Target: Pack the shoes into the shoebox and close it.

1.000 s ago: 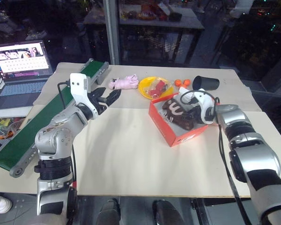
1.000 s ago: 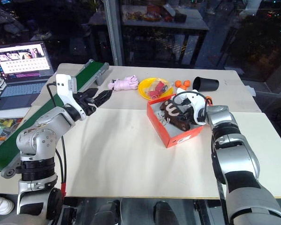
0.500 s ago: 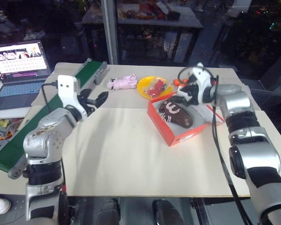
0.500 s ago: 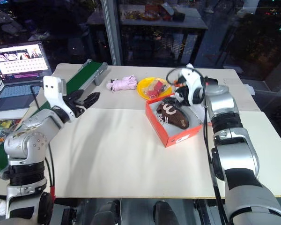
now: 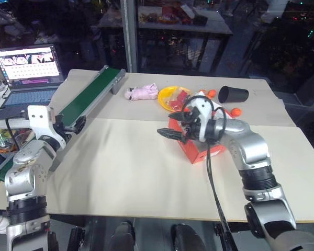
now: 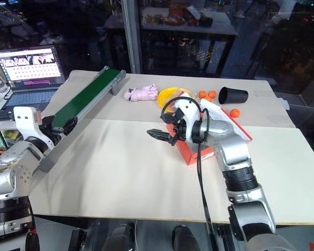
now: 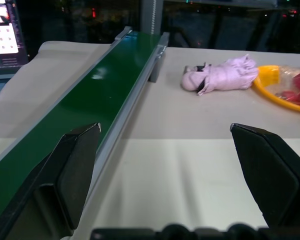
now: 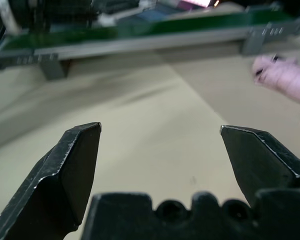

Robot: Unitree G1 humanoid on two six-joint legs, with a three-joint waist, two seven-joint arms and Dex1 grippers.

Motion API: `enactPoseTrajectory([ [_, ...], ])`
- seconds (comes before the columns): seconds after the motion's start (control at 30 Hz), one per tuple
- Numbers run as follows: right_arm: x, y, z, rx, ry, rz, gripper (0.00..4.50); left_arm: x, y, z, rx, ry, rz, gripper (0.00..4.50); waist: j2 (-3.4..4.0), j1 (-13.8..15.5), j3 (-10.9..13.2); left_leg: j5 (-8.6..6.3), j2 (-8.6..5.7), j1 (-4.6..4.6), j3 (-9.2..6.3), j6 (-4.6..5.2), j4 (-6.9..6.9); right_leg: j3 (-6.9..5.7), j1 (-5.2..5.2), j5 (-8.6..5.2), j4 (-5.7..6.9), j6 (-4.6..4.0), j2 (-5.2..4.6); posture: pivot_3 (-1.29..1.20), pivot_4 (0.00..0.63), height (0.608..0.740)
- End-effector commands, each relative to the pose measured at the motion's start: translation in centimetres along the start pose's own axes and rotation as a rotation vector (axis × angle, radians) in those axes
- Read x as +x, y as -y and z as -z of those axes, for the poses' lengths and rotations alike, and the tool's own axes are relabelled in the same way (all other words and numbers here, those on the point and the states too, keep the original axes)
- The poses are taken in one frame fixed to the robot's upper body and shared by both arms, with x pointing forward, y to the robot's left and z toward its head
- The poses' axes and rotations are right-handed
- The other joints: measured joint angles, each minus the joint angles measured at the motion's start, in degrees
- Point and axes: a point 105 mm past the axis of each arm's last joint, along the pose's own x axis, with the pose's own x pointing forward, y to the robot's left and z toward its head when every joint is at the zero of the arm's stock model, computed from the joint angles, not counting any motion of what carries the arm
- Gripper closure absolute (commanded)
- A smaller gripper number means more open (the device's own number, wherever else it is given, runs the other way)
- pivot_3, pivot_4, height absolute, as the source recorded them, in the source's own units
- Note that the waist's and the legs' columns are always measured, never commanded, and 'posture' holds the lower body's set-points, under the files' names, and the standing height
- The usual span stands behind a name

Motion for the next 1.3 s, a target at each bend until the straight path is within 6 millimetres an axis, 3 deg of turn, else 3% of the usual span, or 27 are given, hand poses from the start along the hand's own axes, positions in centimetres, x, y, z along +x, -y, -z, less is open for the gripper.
enactPoseTrajectory([
  [0.03, 0.6, -1.1, -0.5, 0.001, 0.047, -0.004, 0.00, -0.8, -1.2, -0.9, 0.028, 0.052, -0.010, 0.03, 0.00, 0.0, 0.0, 0.01, 0.00, -0.01, 0.00, 0.02, -0.02, 0.00, 0.00, -0.01, 0.00, 0.00, 0.00, 0.00, 0.150, 0.736],
  [0.47, 2.3, -2.4, 0.5, 0.002, 0.050, -0.018, 0.00, 0.1, -1.4, 0.3, 0.090, -0.005, 0.085, 0.03, -0.01, 0.1, 0.0, 0.00, 0.03, -0.04, 0.00, -0.01, -0.01, -0.04, -0.02, -0.02, 0.00, -0.02, 0.01, 0.00, 0.150, 0.736],
  [0.8, 1.8, -1.5, 0.7, -0.009, 0.038, 0.030, 0.00, 1.7, -1.0, -0.3, 0.115, 0.015, 0.121, 0.03, -0.01, 0.1, 0.0, 0.02, 0.03, -0.03, 0.00, 0.01, -0.01, -0.05, -0.02, -0.02, 0.01, -0.02, 0.01, 0.00, 0.150, 0.736],
  [1.1, 1.2, -1.1, 0.9, -0.017, 0.030, 0.048, 0.00, 1.5, -6.6, -1.9, 0.146, 0.039, -0.070, 0.03, -0.01, -0.2, 0.0, 0.09, 0.06, -0.03, 0.00, 0.13, -0.02, -0.05, -0.04, -0.02, 0.00, -0.02, 0.04, 0.00, 0.150, 0.736],
  [1.3, 1.2, -1.1, 0.7, -0.020, 0.030, 0.047, 0.00, 0.7, -9.9, -1.4, 0.124, 0.029, -0.172, 0.03, -0.01, 0.0, 0.0, 0.04, 0.06, -0.03, 0.01, 0.03, -0.02, -0.07, -0.03, -0.02, 0.01, -0.02, 0.03, 0.00, 0.150, 0.736],
])
